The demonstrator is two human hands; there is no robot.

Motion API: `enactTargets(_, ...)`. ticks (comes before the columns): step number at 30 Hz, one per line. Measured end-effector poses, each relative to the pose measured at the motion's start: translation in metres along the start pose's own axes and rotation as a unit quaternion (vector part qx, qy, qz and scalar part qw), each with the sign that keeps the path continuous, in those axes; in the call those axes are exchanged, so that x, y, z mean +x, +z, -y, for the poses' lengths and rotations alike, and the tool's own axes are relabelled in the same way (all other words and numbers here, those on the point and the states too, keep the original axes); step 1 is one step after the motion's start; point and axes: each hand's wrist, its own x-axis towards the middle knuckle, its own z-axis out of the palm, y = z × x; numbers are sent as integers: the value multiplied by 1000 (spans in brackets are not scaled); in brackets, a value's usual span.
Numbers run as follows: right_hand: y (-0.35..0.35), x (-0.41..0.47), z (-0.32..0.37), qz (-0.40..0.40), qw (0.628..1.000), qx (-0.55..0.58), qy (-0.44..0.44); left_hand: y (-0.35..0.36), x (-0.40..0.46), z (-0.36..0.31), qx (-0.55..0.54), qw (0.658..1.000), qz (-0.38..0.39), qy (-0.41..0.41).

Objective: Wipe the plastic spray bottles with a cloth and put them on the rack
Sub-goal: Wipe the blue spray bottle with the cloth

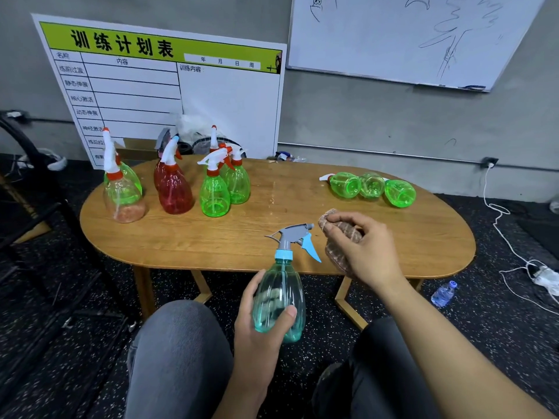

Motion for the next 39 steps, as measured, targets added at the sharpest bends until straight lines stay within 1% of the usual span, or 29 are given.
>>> enactTargets(3,8,5,0,12,999,-29,-20,-1,0,-1,10,1000,7,10)
enactTargets(6,10,8,-3,-6,999,-44,-12,-2,-1,-1,8,1000,9,10)
enactTargets(9,8,7,-3,-17,999,-27,-8,-2,-1,-2,4,1000,14,11)
enactTargets(13,10,3,0,9,1000,-21,-12,-2,-1,-2,6,1000,11,14)
enactTargets(18,11,0,2,-14,1000,2,-1,-2,-2,-2,4,1000,16,10)
enactTargets(22,13,-2,5,-11,999,32,-8,-3,-1,-1,9,1000,14,14)
enactTargets(24,15,-2,4,-5,1000,24,-5,-2,-1,1,9,1000,16,13)
enactTargets(29,13,-8,3,-31,999,11,10,-3,1,4,3,1000,27,0)
enactTargets(31,12,-21,10,5,1000,9,-8,-4,3,5,-1,1000,21,-12)
enactTargets(34,15,-51,13,119,992,21,-21,-3,4,6,-8,1000,-2,-19)
enactTargets(36,20,-68,9,168,985,24,-21,-2,4,5,-11,1000,-4,-18)
enactTargets(37,21,-72,7,176,984,31,-16,-2,3,4,-9,1000,3,-15)
enactTargets(39,23,-75,5,158,985,72,12,-3,2,2,3,1000,26,-6)
